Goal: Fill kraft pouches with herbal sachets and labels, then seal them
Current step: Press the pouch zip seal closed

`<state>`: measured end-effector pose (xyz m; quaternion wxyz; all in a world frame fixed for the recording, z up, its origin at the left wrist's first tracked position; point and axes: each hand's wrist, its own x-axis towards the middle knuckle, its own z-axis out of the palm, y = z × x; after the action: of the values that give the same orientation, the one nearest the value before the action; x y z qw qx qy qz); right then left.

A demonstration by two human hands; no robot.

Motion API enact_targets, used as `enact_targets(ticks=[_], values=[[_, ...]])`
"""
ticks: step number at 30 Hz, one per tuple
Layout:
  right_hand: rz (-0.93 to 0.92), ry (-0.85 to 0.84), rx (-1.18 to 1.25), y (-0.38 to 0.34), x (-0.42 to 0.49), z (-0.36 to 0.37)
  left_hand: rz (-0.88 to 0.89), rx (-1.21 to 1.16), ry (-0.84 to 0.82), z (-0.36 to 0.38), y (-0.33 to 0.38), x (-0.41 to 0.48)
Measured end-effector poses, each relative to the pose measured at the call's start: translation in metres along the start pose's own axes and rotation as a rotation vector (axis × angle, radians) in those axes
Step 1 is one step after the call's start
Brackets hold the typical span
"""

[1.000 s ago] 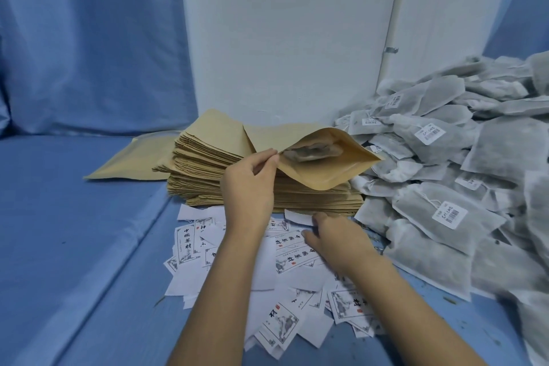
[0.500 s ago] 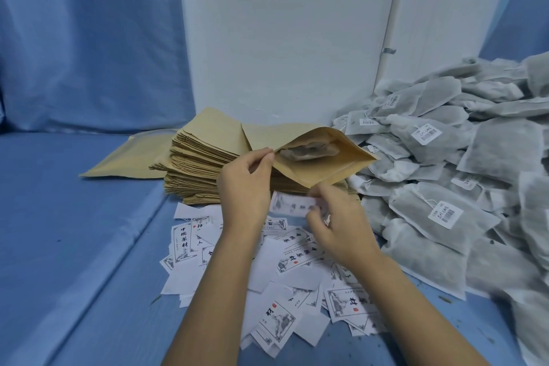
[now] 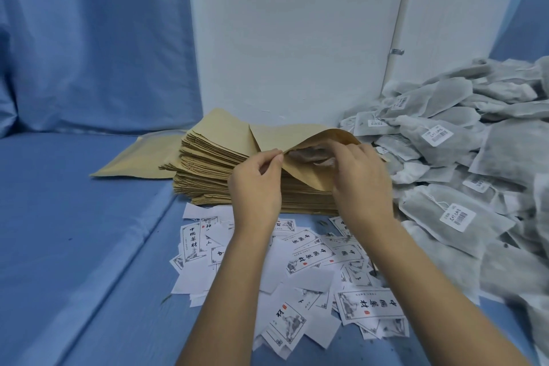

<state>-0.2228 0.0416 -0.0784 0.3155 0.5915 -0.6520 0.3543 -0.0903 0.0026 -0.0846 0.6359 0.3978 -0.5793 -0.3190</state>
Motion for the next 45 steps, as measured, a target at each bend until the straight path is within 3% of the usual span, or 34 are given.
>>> enact_targets(ticks=[2,5,10,19,21,25,26,28,30,32,36,39,43,45], values=[[-0.015,-0.163,-0.051,-0.002,0.01,0.011,0.004,0.011,-0.004,0.0,0.0,0.0],[0.028,-0.272,-0.05,-0.002,0.026,0.027,0.0,0.018,-0.01,0.0,0.0,-0.001],[0.044,-0.25,-0.147,0.0,0.031,0.035,-0.004,-0.004,-0.02,0.0,0.001,-0.001],[0.084,-0.469,-0.075,-0.003,0.031,0.038,0.0,0.018,-0.013,-0.002,0.0,0.0],[0.083,-0.437,0.003,-0.003,0.029,0.036,-0.001,0.012,-0.01,-0.002,0.0,0.0],[0.085,-0.052,0.421,-0.017,0.002,0.023,-0.006,0.01,-0.008,-0.003,0.002,0.001],[0.064,-0.033,0.495,-0.02,-0.009,0.021,-0.007,0.014,-0.009,-0.003,0.002,0.001],[0.073,-0.183,0.585,-0.026,-0.027,0.02,-0.012,0.028,-0.011,-0.004,0.002,0.001],[0.279,-0.47,0.799,-0.034,-0.031,0.021,-0.022,0.03,-0.023,-0.004,0.002,0.0],[0.572,-0.597,1.141,-0.045,-0.026,0.022,-0.037,0.016,-0.04,-0.003,0.005,-0.002],[0.978,-0.463,1.587,-0.057,-0.012,0.022,-0.08,-0.018,-0.089,0.001,0.01,-0.007],[1.134,-0.366,1.56,-0.063,-0.011,0.018,-0.107,-0.009,-0.105,0.006,0.014,-0.012],[1.201,-0.264,1.477,-0.065,-0.012,0.015,-0.108,0.079,0.0,0.008,0.014,-0.012],[1.215,-0.265,1.511,-0.063,-0.011,0.013,-0.251,0.137,-0.064,0.009,0.012,-0.011]])
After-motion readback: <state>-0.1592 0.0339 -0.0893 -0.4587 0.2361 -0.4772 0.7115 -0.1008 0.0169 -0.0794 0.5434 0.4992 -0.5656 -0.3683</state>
